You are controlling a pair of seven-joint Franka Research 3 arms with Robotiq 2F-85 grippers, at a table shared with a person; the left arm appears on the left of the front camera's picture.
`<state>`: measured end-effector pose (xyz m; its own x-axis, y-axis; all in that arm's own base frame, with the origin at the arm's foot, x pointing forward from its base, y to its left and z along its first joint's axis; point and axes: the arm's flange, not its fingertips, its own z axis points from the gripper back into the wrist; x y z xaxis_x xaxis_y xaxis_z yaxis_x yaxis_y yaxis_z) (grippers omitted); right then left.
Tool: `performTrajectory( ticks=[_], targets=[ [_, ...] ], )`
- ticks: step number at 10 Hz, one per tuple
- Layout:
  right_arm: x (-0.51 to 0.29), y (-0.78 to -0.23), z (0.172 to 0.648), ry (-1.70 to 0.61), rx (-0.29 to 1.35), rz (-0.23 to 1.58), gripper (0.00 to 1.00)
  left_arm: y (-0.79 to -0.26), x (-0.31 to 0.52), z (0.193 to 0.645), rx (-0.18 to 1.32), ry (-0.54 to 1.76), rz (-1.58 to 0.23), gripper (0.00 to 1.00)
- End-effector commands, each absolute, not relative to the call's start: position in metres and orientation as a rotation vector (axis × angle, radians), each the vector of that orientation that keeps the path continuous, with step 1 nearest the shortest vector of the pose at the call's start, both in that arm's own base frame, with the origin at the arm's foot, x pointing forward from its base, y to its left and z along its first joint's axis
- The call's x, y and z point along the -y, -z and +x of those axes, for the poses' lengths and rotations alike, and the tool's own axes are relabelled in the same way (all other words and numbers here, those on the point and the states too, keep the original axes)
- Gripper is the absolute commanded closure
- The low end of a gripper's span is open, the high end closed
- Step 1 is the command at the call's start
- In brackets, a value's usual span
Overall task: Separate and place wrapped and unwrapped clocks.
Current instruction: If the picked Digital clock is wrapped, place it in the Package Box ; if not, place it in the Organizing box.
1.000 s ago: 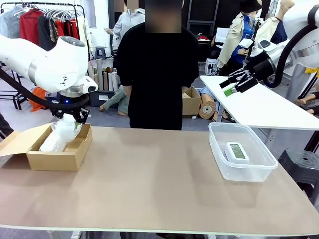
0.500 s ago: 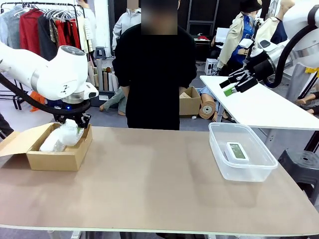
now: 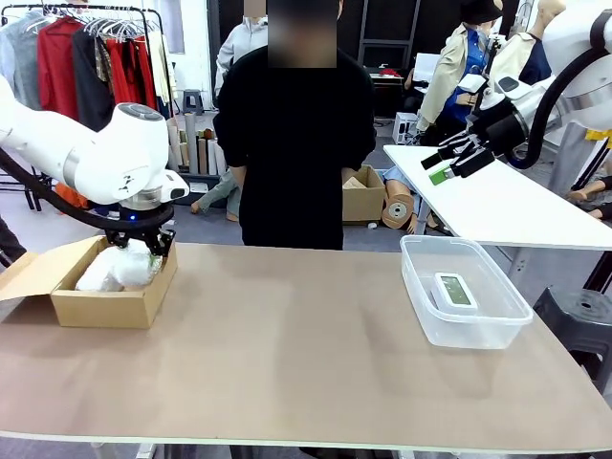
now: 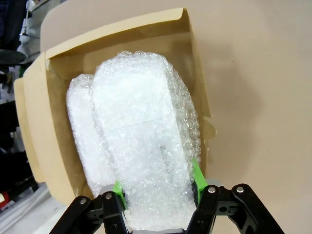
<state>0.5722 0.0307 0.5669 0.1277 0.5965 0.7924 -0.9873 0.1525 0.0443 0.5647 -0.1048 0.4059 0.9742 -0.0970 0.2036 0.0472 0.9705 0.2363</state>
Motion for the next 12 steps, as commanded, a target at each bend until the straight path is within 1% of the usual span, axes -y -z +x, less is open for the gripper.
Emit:
performTrajectory(
  ticks=[1,12],
  targets=[
    [-0.031,-0.568,0.572,-1.29,0.725,0.677,0.0,-0.403,0.099,0.563,0.234,0.102,0.194,1.0],
    [-0.031,-0.568,0.572,-1.29,0.725,0.677,0.0,-0.37,0.086,0.578,0.163,0.092,0.164,1.0]
  ],
)
